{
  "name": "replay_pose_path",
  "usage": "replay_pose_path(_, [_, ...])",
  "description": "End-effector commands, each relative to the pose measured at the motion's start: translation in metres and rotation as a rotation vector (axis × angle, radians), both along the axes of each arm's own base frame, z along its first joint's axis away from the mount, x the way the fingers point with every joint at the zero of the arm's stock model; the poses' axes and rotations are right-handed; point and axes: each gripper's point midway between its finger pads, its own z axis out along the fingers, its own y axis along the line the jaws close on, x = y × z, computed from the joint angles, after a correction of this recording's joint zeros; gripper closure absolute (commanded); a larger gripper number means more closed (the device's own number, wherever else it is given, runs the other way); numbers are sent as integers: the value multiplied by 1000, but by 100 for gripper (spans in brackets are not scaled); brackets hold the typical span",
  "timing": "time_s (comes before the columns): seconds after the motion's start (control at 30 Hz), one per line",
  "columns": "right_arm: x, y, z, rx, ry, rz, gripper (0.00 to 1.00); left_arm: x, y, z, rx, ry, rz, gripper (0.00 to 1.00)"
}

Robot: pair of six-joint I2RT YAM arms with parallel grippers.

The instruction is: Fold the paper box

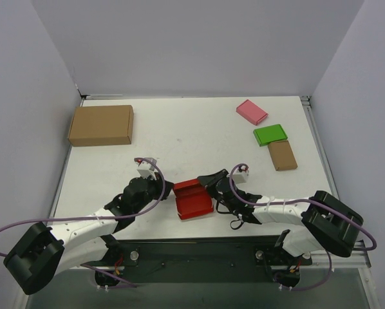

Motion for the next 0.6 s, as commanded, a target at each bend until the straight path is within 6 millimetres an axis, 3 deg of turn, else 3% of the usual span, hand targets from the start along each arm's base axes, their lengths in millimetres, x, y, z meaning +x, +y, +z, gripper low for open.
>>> replay_pose_path(0.0, [0,5,-3,19,-4,3,100,-13,-6,-9,11,50,-41,81])
replay_pose_path(0.1, [-2,4,-2,4,-14,17,100,-7,-1,-12,50,64,1,81])
replay_pose_path(0.17, [-7,-2,-9,-21,-8,27,87,-4,0,-10,73,66,8,81])
replay_pose_path(0.2, [-9,-4,-7,-25,-16,32,73,-3,0,-10,78,64,9,81])
replay_pose_path(0.33, [-21,-22,-16,-108,-22,47,54,0,-2,-8,93,67,6,81])
replay_pose_path(0.57, [-49,-42,-15,-340,-75,143,44,2,-5,-5,98,63,4,81])
